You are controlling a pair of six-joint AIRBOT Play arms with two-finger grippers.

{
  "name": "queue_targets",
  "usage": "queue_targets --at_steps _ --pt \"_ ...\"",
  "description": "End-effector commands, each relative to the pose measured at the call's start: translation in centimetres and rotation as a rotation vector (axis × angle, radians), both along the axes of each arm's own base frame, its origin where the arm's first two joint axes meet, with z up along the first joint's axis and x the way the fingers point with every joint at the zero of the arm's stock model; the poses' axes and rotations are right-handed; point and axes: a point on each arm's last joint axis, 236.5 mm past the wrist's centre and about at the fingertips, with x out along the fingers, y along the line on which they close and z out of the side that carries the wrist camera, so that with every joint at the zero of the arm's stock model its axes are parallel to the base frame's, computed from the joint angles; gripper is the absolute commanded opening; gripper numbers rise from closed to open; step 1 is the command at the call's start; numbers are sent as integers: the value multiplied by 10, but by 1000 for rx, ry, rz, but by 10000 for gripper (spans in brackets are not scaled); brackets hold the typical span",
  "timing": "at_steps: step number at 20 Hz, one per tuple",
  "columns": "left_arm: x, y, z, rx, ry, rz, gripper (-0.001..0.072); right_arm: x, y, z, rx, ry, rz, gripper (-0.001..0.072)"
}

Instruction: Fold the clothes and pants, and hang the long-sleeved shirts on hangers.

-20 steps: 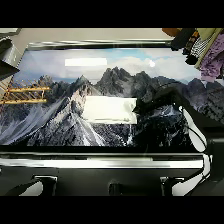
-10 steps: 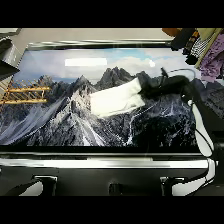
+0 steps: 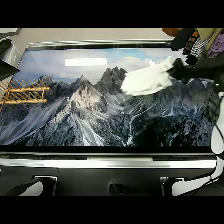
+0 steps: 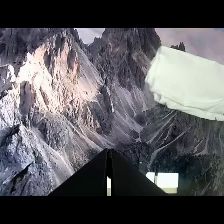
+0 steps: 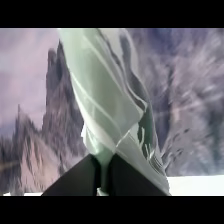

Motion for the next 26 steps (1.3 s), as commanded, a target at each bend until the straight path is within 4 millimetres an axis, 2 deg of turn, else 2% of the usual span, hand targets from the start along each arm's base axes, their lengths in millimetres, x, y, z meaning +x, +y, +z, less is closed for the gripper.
queue_targets --at_steps 1,4,8,13,17,19,23,26 --pt "0 0 0 -2 3 3 16 4 -82 29 -10 -65 -177 28" --pt "0 0 0 -2 2 3 16 -10 -150 34 -15 -73 -307 28" --pt "0 0 0 -2 2 3 16 -46 -227 25 -14 -16 -459 28" --pt "0 0 0 -2 3 3 16 -114 -285 -3 -10 175 -600 25" --pt "0 0 0 -3 3 2 16 -184 -305 -25 -136 407 -628 27" --pt "-2 -1 -1 -2 10 -3 16 -212 -307 -34 -140 476 -648 27" --pt "-7 -9 -5 1 32 -32 16 -274 -300 -72 -121 613 -729 27" --pt "-8 -13 -5 2 33 -44 16 -306 -283 -98 -147 675 -762 26"
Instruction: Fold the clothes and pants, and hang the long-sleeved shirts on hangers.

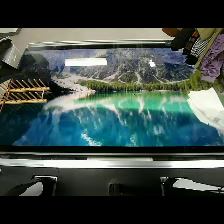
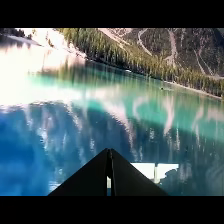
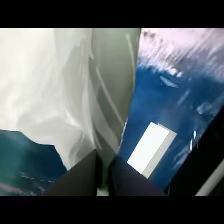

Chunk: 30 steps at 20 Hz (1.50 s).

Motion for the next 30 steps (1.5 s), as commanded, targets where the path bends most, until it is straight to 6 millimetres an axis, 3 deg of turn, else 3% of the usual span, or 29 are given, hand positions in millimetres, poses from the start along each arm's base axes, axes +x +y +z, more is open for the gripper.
queue_targets --at_steps 1,3,7,11,17,18,19,21,22,23,25,27,28,30 --pt "-2 -5 -1 1 8 -16 16 -51 16 -34 -8 122 -56 25" --pt "-3 -5 -2 1 11 -17 16 -75 30 -51 10 200 -58 25" --pt "-4 -5 -3 2 17 -21 16 -107 50 -71 34 289 -74 26" --pt "-4 -5 -3 2 17 -21 16 -132 61 -81 50 380 -55 26" --pt "-4 -5 -3 2 17 -20 16 -159 58 -80 32 492 -44 46" --pt "-4 -5 -3 2 17 -20 16 -165 56 -79 24 520 -59 132" --pt "-4 -5 -3 2 17 -20 16 -169 56 -78 25 535 -60 271" --pt "-4 -5 -3 2 17 -20 16 -171 59 -77 36 545 -60 438" --pt "-4 -5 -3 3 17 -21 16 -170 59 -74 30 538 -63 442" --pt "-4 -5 -3 3 18 -20 16 -165 55 -69 1 504 -77 442" --pt "-4 -3 -12 13 38 -15 16 -127 36 -40 -129 299 -98 394" --pt "-4 6 -37 70 97 0 16 -53 22 20 -276 -73 -53 305" --pt "-6 9 -57 123 136 -15 16 -23 29 46 -312 -202 8 297" --pt "-15 14 -103 243 227 -78 16 23 70 70 -331 -289 222 245"
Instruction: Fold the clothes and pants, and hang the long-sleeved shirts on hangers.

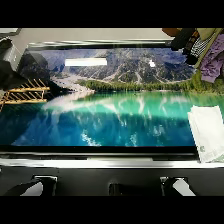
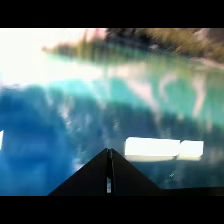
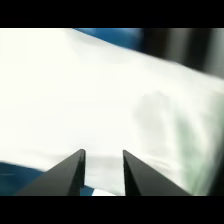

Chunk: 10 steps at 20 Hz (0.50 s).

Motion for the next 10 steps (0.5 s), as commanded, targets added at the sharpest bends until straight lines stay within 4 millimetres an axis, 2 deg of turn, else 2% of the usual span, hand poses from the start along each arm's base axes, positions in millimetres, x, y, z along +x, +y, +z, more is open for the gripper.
queue_targets --at_steps 1,2,3,5,6,8,9,10 --pt "-15 12 -71 188 145 -86 16 93 61 60 -96 -247 338 233" --pt "-21 9 -91 212 186 -110 16 108 95 57 -81 -235 451 169" --pt "-27 4 -108 217 217 -137 16 121 135 53 -66 -217 583 135" --pt "-32 -7 -134 214 246 -161 15 133 212 43 -33 -177 828 127" --pt "-34 -12 -143 215 249 -171 15 129 251 35 -13 -137 963 104" --pt "-40 -19 -158 222 257 -205 16 109 313 21 22 -40 1186 33" --pt "-43 -22 -164 227 266 -226 16 96 334 15 33 8 1269 30" --pt "-46 -24 -168 233 272 -247 16 87 347 12 27 44 1327 30"
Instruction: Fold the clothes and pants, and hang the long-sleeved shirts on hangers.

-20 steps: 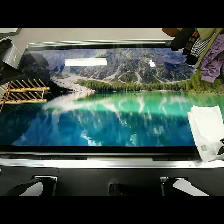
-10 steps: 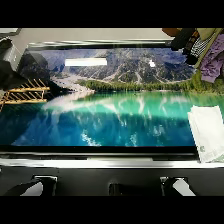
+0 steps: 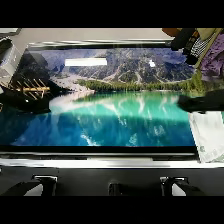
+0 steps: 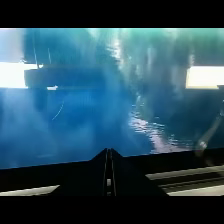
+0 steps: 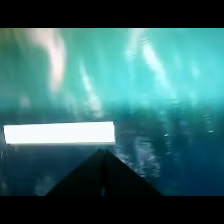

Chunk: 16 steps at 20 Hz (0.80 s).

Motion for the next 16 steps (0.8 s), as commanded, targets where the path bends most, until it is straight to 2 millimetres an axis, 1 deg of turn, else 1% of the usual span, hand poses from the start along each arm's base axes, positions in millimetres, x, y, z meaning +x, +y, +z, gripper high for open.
queue_targets --at_steps 1,3,4,6,7,16 --pt "-10 -4 -24 29 29 -58 16 -37 77 -13 -61 104 316 30" --pt "-11 2 -27 56 32 -52 17 -44 92 -14 -64 114 365 33" --pt "-11 3 -27 56 32 -51 17 -46 93 -14 -64 123 373 32" --pt "-11 3 -27 56 32 -51 17 -60 92 -17 -49 193 348 32" --pt "-11 3 -27 56 32 -51 17 -64 91 -18 -48 207 350 32" --pt "-11 3 -27 56 32 -51 17 -62 91 -18 -48 199 347 32"
